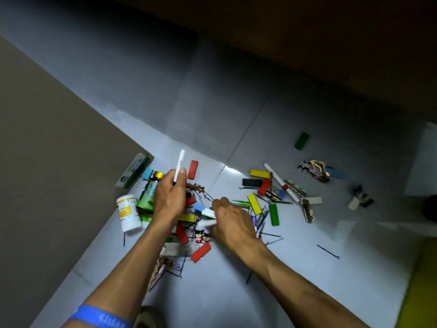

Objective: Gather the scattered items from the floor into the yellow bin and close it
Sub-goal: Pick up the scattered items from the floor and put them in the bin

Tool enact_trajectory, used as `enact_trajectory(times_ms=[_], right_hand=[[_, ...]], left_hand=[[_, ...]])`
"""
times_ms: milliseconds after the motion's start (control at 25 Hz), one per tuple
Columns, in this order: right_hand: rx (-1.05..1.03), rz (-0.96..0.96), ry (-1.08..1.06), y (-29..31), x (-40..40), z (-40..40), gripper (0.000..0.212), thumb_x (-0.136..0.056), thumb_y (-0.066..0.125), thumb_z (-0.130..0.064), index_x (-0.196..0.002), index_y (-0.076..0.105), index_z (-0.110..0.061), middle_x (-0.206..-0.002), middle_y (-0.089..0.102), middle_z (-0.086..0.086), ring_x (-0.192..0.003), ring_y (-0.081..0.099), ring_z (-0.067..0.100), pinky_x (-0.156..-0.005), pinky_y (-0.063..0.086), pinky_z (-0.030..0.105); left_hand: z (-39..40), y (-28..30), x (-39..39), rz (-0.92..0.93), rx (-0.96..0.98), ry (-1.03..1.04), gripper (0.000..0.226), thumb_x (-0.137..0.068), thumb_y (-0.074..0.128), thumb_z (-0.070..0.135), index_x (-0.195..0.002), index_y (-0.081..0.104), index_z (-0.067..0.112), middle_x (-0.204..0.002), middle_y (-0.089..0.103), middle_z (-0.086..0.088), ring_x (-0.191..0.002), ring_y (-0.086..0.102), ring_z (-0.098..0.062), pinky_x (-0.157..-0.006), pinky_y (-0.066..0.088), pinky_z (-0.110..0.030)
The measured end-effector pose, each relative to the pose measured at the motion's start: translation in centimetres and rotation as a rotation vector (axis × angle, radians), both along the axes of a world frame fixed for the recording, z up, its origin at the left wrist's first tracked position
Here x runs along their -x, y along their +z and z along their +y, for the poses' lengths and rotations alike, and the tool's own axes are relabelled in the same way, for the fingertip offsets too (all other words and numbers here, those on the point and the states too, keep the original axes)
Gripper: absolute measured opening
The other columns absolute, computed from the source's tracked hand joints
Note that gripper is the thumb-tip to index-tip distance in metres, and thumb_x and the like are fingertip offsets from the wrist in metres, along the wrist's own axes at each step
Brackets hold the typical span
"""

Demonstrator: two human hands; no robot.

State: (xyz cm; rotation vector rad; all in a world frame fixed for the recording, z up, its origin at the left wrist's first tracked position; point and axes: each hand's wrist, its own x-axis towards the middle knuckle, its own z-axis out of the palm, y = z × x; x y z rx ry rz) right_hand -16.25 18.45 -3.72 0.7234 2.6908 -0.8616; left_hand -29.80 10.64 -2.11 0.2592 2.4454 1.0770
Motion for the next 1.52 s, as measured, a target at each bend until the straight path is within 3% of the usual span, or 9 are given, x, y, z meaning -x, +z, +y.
enact_trajectory(times_ms=[240,440,640,760,920,1080,1240,1400,1520], right_hand=[[-0.134,0.091,-0.506,0.6,-5.6,10.6,0.027,-0.09,0.06,-0.019,-0.116,0.053,-0.023,-0.085,0.063,0.003,-0.055,0.048,0.015,-0.05,0.031,0.022],[-0.191,-0.147,-0.358,-1.5,-6.3,12.6,0.029,-0.094,0.056,-0.034,-0.11,0.054,-0.01,-0.109,0.053,0.014,-0.084,0.061,0.038,-0.065,0.044,0.038],[-0.098,-0.077,-0.469,-0.7,-5.8,10.5,0.03,-0.087,0.059,-0.042,-0.093,0.049,-0.014,-0.085,0.061,0.01,-0.065,0.053,0.028,-0.056,0.036,0.03],[0.339,0.049,-0.677,0.0,-5.8,5.8,0.017,-0.089,0.061,-0.029,-0.099,0.055,-0.016,-0.072,0.06,0.001,-0.055,0.057,0.018,-0.044,0.04,0.024],[1.199,0.186,-0.85,1.3,-4.7,0.3,0.015,-0.096,0.059,-0.019,-0.106,0.059,-0.009,-0.07,0.065,0.005,-0.052,0.059,0.015,-0.044,0.047,0.026],[0.95,0.246,-0.998,0.5,-6.6,0.7,0.011,-0.09,0.068,-0.024,-0.095,0.065,-0.014,-0.08,0.069,0.008,-0.076,0.068,0.021,-0.07,0.06,0.04],[0.853,0.29,-1.088,0.6,-8.6,4.5,0.003,-0.092,0.062,-0.016,-0.09,0.061,-0.014,-0.071,0.066,0.009,-0.06,0.062,0.023,-0.059,0.055,0.036],[-0.02,0.23,-0.769,0.6,-11.7,10.9,0.012,-0.09,0.064,-0.02,-0.1,0.057,-0.023,-0.091,0.057,-0.001,-0.066,0.053,0.018,-0.052,0.042,0.02],[-0.158,-0.082,-0.493,-0.2,-13.5,13.8,0.02,-0.094,0.058,-0.022,-0.115,0.057,-0.023,-0.116,0.051,0.006,-0.087,0.059,0.028,-0.067,0.044,0.032]], left_hand=[[2.3,-0.9,-2.6,-0.083,-0.01,0.035,0.013,-0.093,0.055,0.02,-0.085,0.064,0.026,-0.079,0.064,0.006,-0.074,0.06,-0.014,-0.061,0.043,-0.029],[-1.3,-0.5,-3.9,-0.076,0.098,0.199,0.007,-0.088,0.063,0.025,-0.08,0.062,0.024,-0.075,0.067,0.001,-0.068,0.064,-0.018,-0.058,0.049,-0.03],[-5.5,0.1,-5.1,-0.102,0.085,0.486,0.012,-0.089,0.057,0.031,-0.085,0.063,0.021,-0.073,0.064,0.0,-0.066,0.062,-0.02,-0.059,0.05,-0.031],[-5.7,0.6,-7.9,-0.368,-0.163,0.533,0.021,-0.099,0.046,0.021,-0.09,0.064,0.018,-0.065,0.056,-0.001,-0.047,0.052,-0.01,-0.042,0.041,-0.025],[-0.9,0.9,-12.8,-0.464,-0.26,0.26,0.029,-0.099,0.047,0.007,-0.105,0.072,0.019,-0.092,0.068,0.0,-0.069,0.067,-0.008,-0.06,0.053,-0.022],[1.0,1.4,-15.8,-0.428,-0.216,0.015,0.027,-0.095,0.057,0.009,-0.102,0.075,0.028,-0.099,0.069,0.0,-0.084,0.068,-0.003,-0.07,0.051,-0.011],[2.9,1.1,-15.6,-0.485,-0.229,0.029,0.023,-0.093,0.061,0.011,-0.097,0.072,0.031,-0.099,0.074,0.004,-0.09,0.069,-0.013,-0.073,0.056,-0.022],[6.2,-0.4,-12.5,0.129,0.222,-0.472,0.062,-0.086,0.066,0.015,-0.141,0.044,0.03,-0.145,0.037,0.003,-0.131,0.04,-0.02,-0.105,0.042,-0.038],[9.4,-1.3,-9.6,0.334,0.412,-0.851,0.079,-0.082,0.071,0.018,-0.149,0.03,0.029,-0.157,0.024,-0.005,-0.143,0.023,-0.029,-0.116,0.027,-0.046]])
